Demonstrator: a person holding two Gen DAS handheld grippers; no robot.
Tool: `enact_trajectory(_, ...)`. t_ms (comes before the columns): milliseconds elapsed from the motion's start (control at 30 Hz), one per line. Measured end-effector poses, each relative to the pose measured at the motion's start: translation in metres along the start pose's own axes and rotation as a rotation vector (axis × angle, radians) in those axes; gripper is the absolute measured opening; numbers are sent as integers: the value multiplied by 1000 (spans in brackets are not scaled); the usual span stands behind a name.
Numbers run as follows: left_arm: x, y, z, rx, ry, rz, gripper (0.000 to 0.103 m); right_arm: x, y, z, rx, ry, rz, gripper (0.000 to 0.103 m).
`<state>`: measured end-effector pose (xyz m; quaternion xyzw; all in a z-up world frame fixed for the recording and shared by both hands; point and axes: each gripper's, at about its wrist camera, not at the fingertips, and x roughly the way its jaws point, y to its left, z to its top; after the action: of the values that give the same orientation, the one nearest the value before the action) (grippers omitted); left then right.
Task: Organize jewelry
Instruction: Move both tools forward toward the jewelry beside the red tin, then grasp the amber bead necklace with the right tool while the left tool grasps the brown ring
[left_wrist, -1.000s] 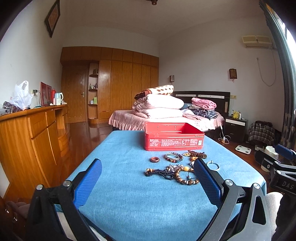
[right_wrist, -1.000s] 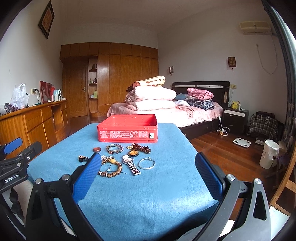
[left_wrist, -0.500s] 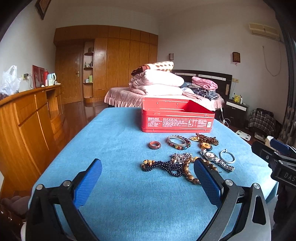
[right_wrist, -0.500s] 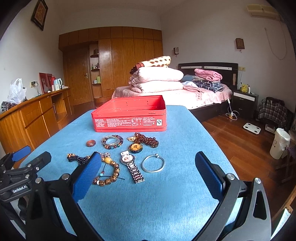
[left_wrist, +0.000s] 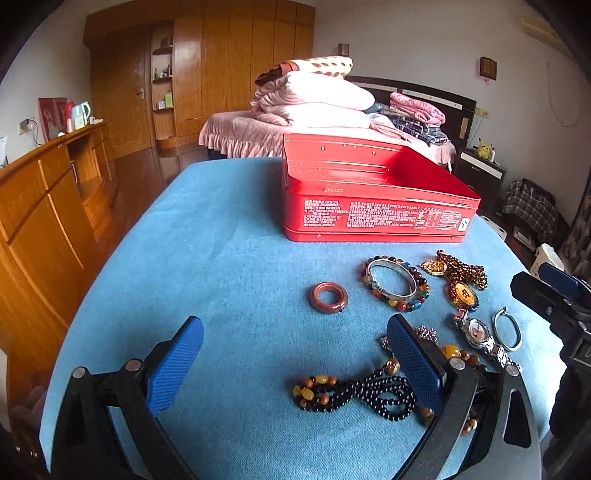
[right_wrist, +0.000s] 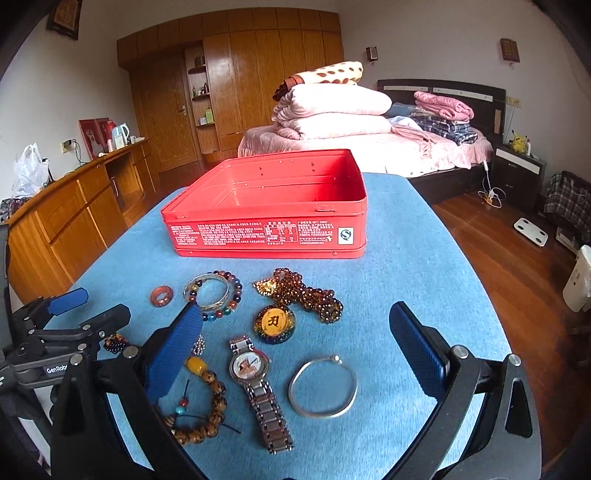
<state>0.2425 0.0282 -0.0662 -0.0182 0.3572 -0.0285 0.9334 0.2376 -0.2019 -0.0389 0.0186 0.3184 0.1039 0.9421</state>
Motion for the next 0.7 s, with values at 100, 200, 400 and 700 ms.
enact_trajectory(100, 15, 3, 11, -11, 63, -15, 97, 20, -6, 12, 22, 59, 17, 98)
enact_trajectory(200, 32, 2, 20, -13, 130, -11, 97, 43, -13, 22, 36, 129, 13, 98)
enact_trajectory(400, 55, 5, 30, -37, 202, -36, 97, 77, -16, 29, 6, 225, 5, 98)
enact_trajectory(700, 65, 7, 33, -37, 251, -90, 97, 94, -13, 28, -37, 302, 42, 75)
